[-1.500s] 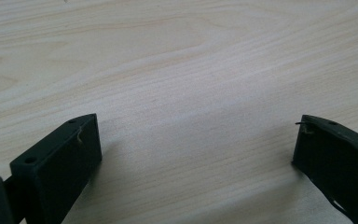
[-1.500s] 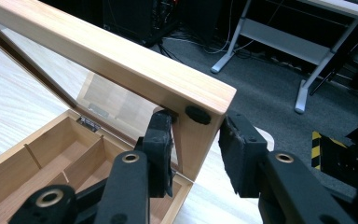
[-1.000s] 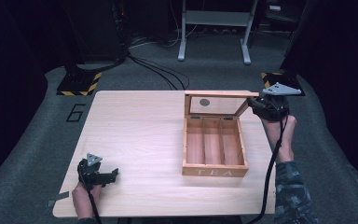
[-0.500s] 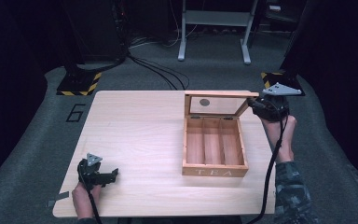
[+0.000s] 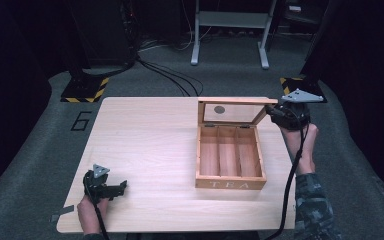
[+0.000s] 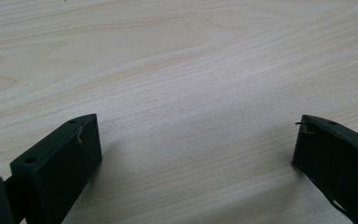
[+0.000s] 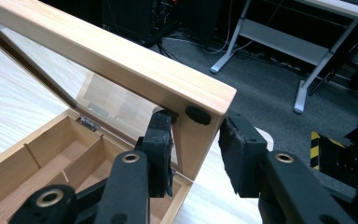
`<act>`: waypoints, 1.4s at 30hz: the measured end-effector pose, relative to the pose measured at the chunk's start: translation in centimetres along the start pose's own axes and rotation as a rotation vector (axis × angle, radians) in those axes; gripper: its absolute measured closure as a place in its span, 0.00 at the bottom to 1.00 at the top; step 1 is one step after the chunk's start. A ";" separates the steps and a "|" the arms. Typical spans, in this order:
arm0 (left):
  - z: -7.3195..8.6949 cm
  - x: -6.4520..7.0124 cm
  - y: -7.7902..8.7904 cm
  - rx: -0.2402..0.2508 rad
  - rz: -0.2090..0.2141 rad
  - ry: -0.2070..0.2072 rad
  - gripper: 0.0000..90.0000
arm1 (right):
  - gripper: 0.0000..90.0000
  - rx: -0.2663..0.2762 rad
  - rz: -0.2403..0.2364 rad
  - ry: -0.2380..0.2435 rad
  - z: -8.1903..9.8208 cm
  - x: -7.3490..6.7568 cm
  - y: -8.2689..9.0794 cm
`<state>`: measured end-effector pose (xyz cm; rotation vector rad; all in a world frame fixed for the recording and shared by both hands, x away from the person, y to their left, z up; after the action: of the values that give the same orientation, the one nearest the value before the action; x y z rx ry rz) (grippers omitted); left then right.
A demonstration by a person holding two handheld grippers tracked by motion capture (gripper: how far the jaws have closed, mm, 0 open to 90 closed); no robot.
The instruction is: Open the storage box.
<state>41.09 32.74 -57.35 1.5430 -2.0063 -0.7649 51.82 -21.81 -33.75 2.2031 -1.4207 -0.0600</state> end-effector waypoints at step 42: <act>0.0 0.0 0.0 0.007 -0.003 0.001 0.01 | 0.70 0.002 -0.015 0.007 3.2 -2.4 2.5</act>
<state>41.12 32.72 -57.37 1.5499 -2.0083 -0.7588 47.71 -21.83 -36.01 2.2135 -1.4012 -0.0554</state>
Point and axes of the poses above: each handheld gripper's, and its own axes: y roughly backward along the jaws, z roughly out of its underside, x roughly to its right, the point moved 6 cm from there along -y, roughly forward along the jaws, and after that the axes turned 4 degrees about y, right-handed, at the moved point
